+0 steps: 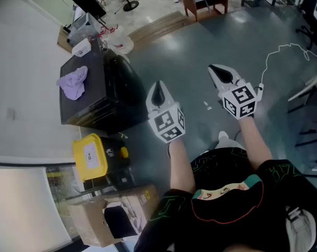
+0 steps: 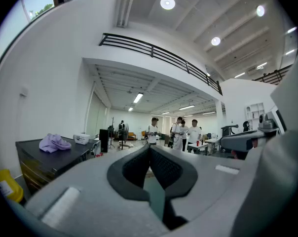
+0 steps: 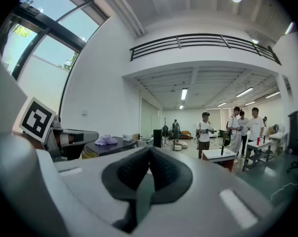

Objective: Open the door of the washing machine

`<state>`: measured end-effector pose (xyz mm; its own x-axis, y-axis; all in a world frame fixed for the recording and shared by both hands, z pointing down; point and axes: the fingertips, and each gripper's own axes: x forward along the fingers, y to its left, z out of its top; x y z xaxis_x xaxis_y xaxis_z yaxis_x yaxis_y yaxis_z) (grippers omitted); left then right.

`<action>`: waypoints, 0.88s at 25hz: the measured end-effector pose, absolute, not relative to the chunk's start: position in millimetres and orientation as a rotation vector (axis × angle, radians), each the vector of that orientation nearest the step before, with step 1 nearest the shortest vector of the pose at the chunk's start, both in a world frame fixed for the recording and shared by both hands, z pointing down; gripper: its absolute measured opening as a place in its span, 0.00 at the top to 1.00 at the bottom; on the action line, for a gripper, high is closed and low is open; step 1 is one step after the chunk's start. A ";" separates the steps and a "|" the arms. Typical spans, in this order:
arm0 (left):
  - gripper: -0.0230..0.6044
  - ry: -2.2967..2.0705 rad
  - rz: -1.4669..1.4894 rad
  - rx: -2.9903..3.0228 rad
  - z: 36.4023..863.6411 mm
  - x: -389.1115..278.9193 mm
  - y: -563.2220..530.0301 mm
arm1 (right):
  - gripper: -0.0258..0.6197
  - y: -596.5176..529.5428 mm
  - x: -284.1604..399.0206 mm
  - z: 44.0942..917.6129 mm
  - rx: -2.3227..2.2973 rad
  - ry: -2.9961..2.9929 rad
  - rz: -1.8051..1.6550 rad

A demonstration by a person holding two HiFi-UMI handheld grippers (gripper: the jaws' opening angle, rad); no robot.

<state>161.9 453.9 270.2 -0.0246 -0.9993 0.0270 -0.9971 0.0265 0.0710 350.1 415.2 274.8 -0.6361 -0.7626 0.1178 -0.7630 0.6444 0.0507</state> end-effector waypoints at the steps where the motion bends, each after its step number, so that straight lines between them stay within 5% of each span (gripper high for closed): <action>1: 0.95 -2.202 -0.053 2.147 268.4 161.8 454.3 | 0.96 416.0 349.4 272.7 1.268 -2.732 -0.006; 22: 0.95 -2.148 0.012 2.205 289.1 184.5 353.0 | 0.96 304.6 407.2 283.1 1.530 -2.674 0.123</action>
<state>184.5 353.0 289.1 0.0273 -0.9984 0.0495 -0.9989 -0.0254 0.0396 407.2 304.6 283.1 -0.5063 -0.8576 0.0902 -0.8623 0.5048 -0.0399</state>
